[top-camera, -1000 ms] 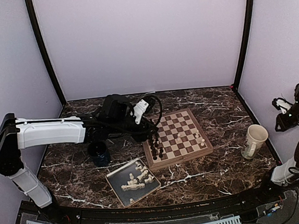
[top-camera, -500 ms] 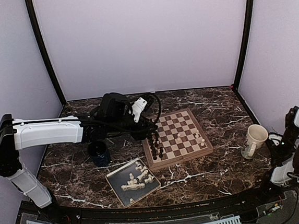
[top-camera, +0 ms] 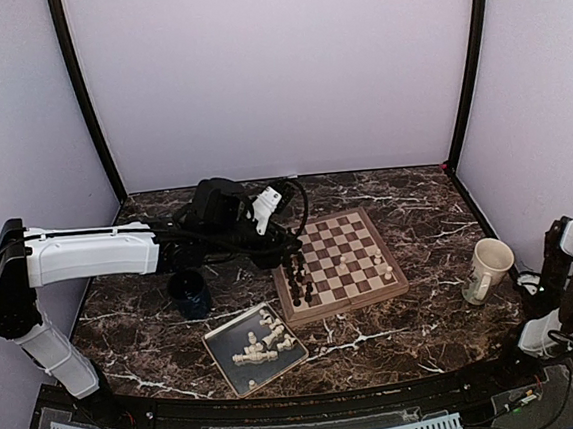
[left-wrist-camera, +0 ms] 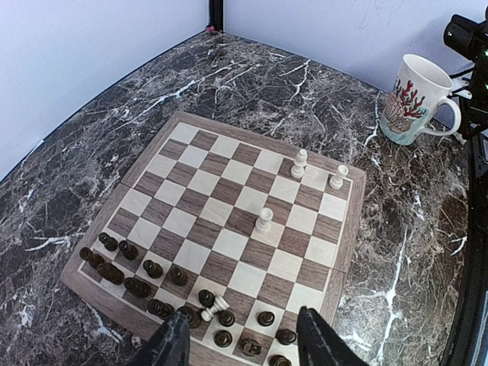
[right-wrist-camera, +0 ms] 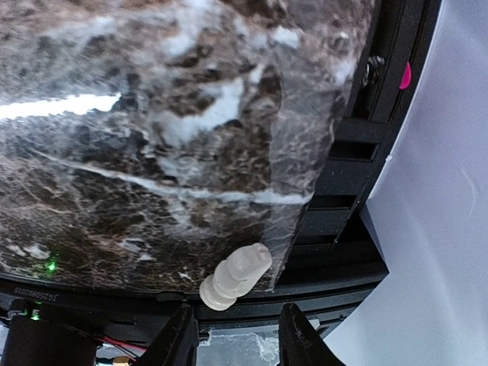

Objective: Set up the chess pieces on the board
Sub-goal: Pick up the knight at the corner of the board.

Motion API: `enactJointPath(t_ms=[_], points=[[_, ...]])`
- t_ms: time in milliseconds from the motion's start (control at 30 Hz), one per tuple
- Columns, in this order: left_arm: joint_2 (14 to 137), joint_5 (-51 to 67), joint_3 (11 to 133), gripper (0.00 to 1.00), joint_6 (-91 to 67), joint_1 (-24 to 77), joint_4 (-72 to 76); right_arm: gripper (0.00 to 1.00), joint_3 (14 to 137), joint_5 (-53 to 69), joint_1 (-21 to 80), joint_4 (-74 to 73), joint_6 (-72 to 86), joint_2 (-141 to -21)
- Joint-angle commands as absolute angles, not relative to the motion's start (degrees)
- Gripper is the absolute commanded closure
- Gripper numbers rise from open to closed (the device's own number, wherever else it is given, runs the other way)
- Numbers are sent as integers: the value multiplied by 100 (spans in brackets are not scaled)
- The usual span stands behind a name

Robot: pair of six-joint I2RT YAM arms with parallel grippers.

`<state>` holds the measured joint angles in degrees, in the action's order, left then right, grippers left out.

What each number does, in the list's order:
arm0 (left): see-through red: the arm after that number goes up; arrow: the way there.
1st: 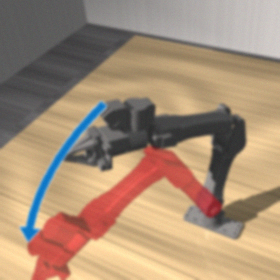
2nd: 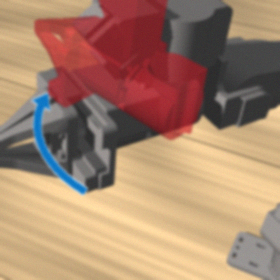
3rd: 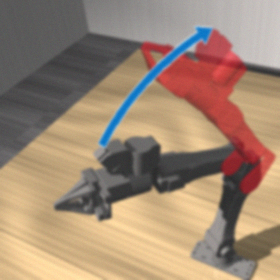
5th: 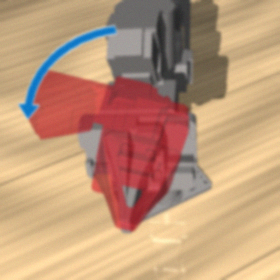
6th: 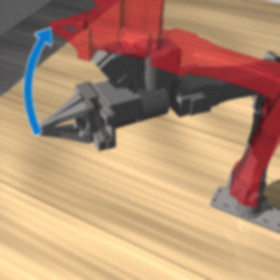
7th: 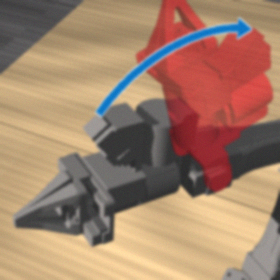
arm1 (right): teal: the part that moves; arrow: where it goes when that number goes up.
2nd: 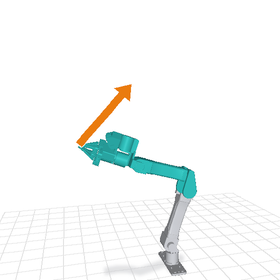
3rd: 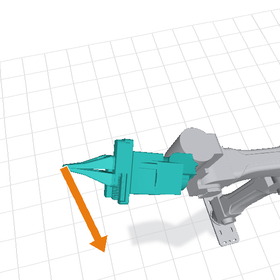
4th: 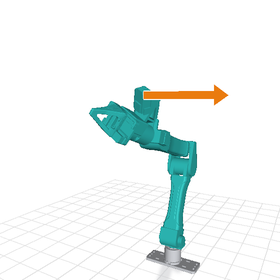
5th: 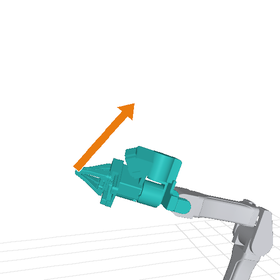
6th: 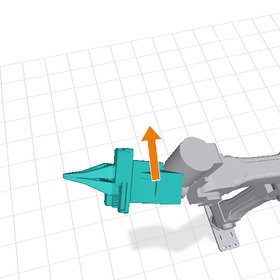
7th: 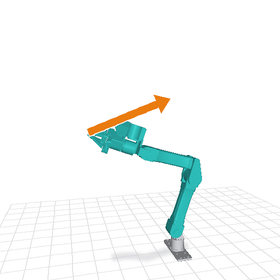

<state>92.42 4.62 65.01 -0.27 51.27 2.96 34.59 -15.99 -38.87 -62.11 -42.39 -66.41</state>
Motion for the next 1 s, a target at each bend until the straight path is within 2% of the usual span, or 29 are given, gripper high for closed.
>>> enactJointPath(t_ms=[0, 467, 867, 967], points=[[8941, 456, 6417, 50, -70, 5142, 232, 62, 3430, -1797, -4007, -5939, -4248, -6728], [9024, 456, 6442, 50, -70, 5142, 221, 69, 3285, -1647, -4262, -5565, -4310, -7440], [9008, 517, 6473, 50, -52, 5142, 202, 89, 3388, -1519, -4467, -5668, -4396, -7480], [9047, 634, 6528, 50, -82, 5142, 187, 90, 3723, -1343, -4472, -6080, -4393, -7205]])
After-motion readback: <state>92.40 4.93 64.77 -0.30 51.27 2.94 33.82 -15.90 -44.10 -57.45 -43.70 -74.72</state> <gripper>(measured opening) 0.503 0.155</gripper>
